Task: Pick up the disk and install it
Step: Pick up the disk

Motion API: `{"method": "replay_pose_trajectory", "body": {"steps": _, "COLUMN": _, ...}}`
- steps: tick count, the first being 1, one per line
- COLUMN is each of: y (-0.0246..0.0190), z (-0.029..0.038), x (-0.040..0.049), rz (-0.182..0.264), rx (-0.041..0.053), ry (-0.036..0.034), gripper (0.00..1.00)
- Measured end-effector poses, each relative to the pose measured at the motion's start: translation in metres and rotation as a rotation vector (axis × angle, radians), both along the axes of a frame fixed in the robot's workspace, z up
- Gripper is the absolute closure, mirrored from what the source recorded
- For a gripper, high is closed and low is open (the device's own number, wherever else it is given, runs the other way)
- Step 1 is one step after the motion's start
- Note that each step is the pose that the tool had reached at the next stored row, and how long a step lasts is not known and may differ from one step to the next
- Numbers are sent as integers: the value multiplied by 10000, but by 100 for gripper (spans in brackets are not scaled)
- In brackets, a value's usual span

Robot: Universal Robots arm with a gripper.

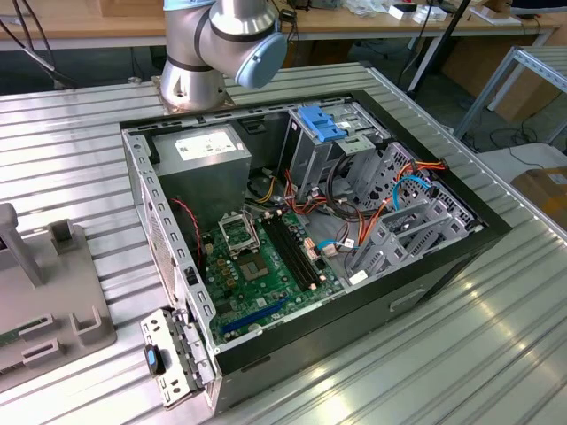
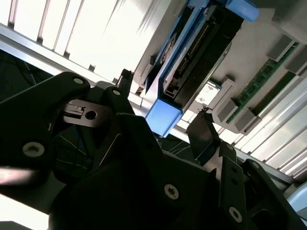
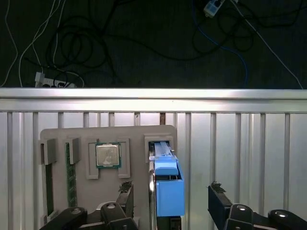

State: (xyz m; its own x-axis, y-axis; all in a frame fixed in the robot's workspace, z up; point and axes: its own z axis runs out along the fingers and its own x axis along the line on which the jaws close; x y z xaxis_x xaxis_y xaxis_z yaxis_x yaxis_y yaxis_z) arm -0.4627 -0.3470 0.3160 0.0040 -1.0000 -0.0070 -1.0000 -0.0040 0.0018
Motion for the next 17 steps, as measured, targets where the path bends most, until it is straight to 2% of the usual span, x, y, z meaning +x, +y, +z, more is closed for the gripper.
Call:
{"method": "replay_pose_trajectory", "body": {"steps": 3, "y": 1, "z": -55, "x": -15, "rz": -1, "rx": 1, "ry": -2, "gripper": 28}}
{"method": "replay_pose_trajectory", "body": {"steps": 13, "y": 1, "z": -63, "x": -17, "rz": -1, "rx": 0, "ry": -1, "gripper": 28}}
{"method": "replay_pose_trajectory", "body": {"steps": 14, "y": 1, "z": -63, "x": -17, "rz": -2, "rx": 0, "ry": 0, "gripper": 29}}
{"method": "replay_pose_trajectory", "body": {"steps": 15, "y": 1, "z": -64, "x": -17, "rz": -1, "rx": 0, "ry": 0, "gripper": 36}}
{"method": "replay_pose_trajectory", "body": {"steps": 17, "y": 1, "z": -64, "x": -17, "rz": -1, "rx": 0, "ry": 0, "gripper": 36}}
